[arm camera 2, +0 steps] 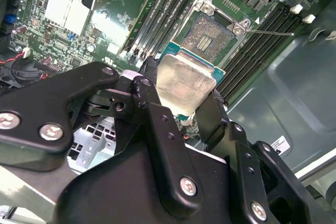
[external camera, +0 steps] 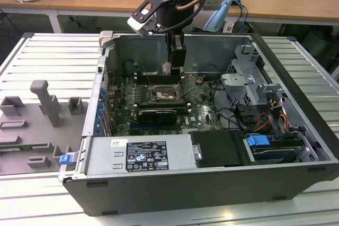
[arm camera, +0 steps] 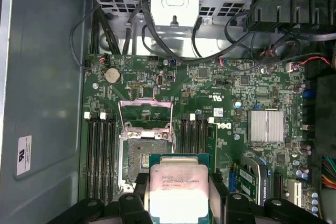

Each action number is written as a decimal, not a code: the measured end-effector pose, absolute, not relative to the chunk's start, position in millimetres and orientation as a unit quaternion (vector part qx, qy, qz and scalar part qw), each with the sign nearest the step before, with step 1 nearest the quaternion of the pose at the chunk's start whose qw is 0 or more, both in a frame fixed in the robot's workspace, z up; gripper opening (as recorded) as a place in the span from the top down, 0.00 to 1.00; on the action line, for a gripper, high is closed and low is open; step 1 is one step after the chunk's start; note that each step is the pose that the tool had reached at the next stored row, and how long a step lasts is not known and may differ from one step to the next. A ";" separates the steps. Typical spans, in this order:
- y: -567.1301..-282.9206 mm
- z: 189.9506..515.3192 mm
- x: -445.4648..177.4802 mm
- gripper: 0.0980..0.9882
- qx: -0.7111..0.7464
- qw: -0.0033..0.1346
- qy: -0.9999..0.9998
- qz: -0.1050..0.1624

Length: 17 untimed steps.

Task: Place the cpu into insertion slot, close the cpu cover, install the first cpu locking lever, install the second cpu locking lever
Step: 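Place the cpu into insertion slot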

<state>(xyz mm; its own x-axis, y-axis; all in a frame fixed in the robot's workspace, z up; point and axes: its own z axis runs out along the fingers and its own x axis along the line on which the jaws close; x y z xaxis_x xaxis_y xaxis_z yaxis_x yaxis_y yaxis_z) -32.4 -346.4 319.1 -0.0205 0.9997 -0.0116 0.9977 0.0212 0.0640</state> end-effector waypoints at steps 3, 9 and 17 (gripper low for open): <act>-346.4 318.4 -32.5 0.51 0.700 0.027 0.714 0.019; -346.4 316.9 -32.5 0.51 0.700 0.027 0.713 0.019; -336.2 307.6 -33.6 0.51 0.701 0.029 0.713 0.016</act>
<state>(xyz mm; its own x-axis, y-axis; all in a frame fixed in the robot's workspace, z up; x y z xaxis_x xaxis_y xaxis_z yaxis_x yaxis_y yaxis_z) -33.6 -336.2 307.6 -0.0164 0.9997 -0.0192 0.9978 0.0175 0.0639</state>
